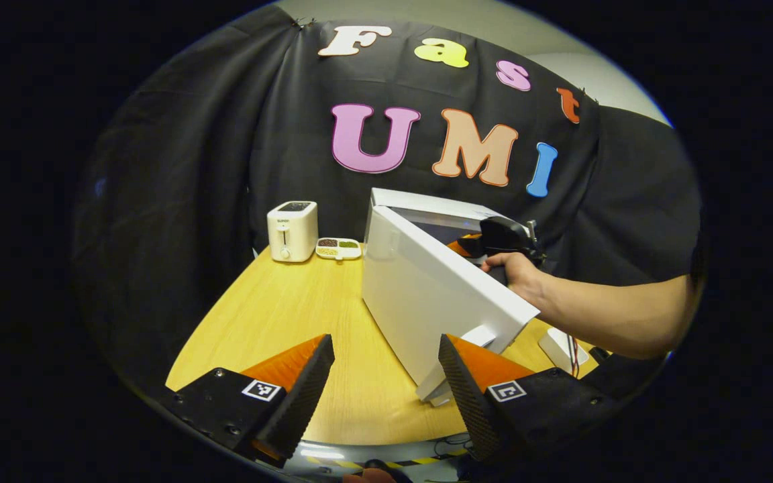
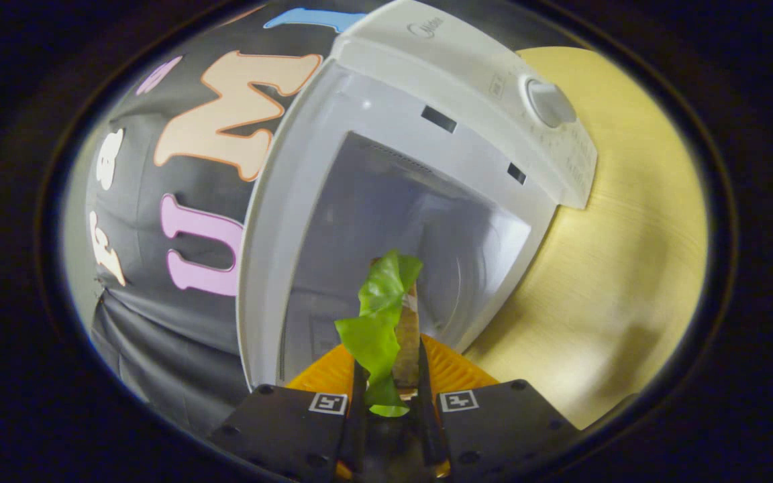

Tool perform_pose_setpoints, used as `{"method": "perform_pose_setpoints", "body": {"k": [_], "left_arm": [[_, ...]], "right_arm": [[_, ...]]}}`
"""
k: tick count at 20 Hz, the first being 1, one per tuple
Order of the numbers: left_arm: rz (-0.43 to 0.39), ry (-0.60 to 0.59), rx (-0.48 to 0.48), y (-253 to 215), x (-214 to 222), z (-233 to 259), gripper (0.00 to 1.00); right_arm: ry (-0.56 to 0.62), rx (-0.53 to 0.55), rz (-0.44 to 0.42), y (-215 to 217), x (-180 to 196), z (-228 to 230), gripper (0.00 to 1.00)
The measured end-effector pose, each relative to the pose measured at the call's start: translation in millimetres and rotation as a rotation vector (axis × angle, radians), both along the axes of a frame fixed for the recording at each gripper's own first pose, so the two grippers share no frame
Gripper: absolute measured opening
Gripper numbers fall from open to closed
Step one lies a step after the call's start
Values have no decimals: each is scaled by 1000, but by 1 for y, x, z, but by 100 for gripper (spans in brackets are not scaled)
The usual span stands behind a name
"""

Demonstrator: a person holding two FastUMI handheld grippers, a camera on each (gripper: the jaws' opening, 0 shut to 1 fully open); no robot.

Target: Open the microwave oven with the left hand, put the food in, and close the microwave oven.

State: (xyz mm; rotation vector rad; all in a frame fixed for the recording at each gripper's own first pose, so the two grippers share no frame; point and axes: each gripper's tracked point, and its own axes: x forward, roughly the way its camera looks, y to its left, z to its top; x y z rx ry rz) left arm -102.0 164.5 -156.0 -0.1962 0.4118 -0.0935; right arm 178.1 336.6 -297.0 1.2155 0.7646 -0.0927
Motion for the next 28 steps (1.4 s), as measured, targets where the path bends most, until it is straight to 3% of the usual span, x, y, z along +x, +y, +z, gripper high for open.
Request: {"method": "perform_pose_setpoints", "body": {"k": [4, 9, 15, 17, 18, 20, 28], "left_arm": [[-7, 6, 29, 7, 5, -1, 96], [-23, 25, 15, 6, 15, -5, 96], [-26, 24, 8, 1, 20, -4, 96], [-28, 28, 3, -1, 21, -5, 96], [-28, 30, 2, -2, 21, -5, 96], [-25, 24, 2, -1, 22, -2, 96], [-16, 14, 7, 0, 15, -1, 96]], "right_arm": [[31, 27, -99, -4, 26, -22, 35], [-11, 40, -176, -5, 57, -31, 35], [30, -119, -154, -19, 45, -54, 35], [38, -151, -137, -21, 42, -54, 44], [30, -157, -117, -18, 43, -51, 69], [13, -237, -84, -21, 41, -47, 86], [-100, -480, 35, -46, 21, -24, 89]]}}
